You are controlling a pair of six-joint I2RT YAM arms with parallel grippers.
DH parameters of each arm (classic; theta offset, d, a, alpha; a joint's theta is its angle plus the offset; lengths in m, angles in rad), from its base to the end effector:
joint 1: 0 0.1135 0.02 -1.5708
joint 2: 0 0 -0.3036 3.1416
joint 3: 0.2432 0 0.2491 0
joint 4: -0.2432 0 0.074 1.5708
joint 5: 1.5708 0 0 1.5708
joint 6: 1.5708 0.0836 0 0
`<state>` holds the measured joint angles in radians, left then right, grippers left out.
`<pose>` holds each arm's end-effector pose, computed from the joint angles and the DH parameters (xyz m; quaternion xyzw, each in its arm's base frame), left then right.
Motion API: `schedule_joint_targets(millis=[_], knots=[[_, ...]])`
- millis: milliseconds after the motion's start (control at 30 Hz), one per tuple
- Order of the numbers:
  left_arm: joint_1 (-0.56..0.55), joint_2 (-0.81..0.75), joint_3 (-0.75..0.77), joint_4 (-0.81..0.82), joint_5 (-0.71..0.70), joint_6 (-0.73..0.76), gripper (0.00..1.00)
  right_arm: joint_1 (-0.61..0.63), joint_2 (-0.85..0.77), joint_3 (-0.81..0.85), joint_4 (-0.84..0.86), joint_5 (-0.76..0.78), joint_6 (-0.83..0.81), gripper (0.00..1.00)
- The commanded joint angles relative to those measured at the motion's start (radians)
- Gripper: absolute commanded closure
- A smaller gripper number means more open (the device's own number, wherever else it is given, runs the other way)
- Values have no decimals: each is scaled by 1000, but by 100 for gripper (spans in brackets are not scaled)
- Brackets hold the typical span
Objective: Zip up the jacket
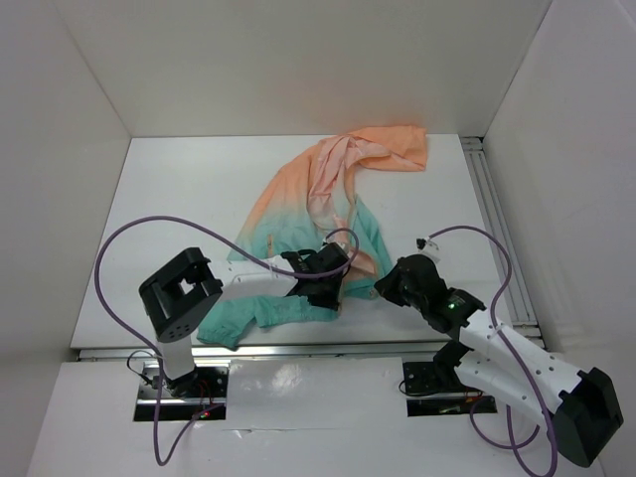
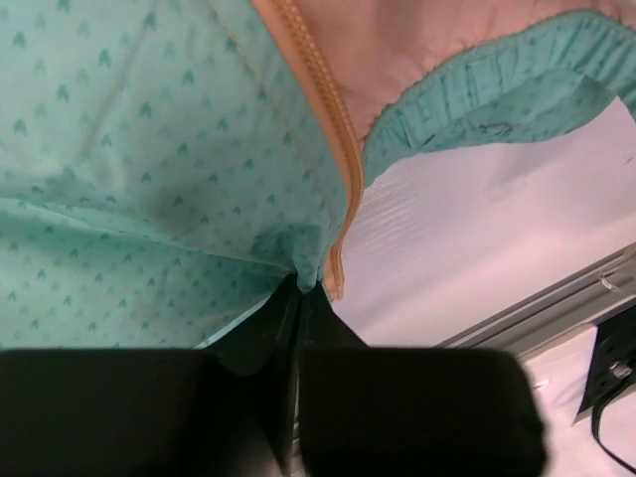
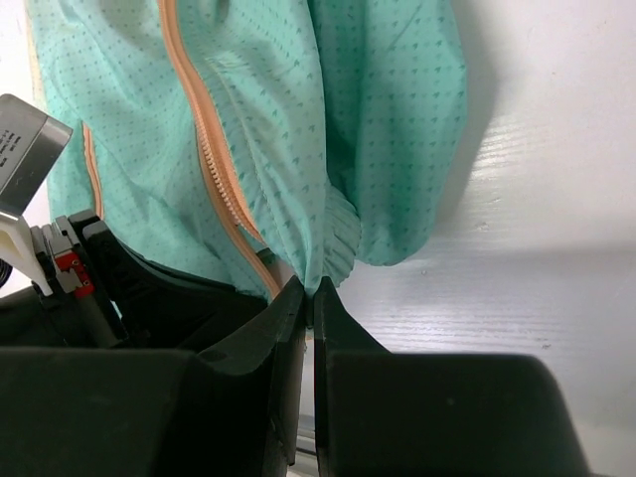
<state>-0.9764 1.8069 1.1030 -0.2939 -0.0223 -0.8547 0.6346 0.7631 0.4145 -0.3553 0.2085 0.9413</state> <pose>0.2253 -0.3300 0.1655 0.0552 0.9576 -0.2175 0.1807 0.1448 0.0851 0.1963 0.1811 0.8853 0.2295 0.3616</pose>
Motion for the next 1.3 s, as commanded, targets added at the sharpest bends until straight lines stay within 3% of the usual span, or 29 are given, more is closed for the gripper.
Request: schedule_joint_targets(millis=[0,67,167,233,367,533,633,867,1267], knots=[[-2,-24,32,-17,-19,-17,94,-6,14,61,-22,22,-16,100],[-2,-44,32,-30,-19,-17,100,-6,27,61,7,-12,-36,100],[39,-116,-1,-8,36,-58,100,-6,59,52,76,-99,-68,100],[91,-205,-89,53,82,-70,100,-6,88,31,128,-150,-87,100],[166,-337,-236,275,211,-95,100,-15,113,-37,385,-364,-171,100],[203,-411,-324,405,243,-86,100,-35,113,-91,567,-480,-187,100],[203,-460,-396,484,254,-96,100,-35,113,-91,578,-509,-226,100],[212,-478,-405,495,245,-95,100,-35,134,-80,569,-578,-283,100],[203,-491,-462,616,298,-129,100,-35,104,-111,625,-615,-254,100]])
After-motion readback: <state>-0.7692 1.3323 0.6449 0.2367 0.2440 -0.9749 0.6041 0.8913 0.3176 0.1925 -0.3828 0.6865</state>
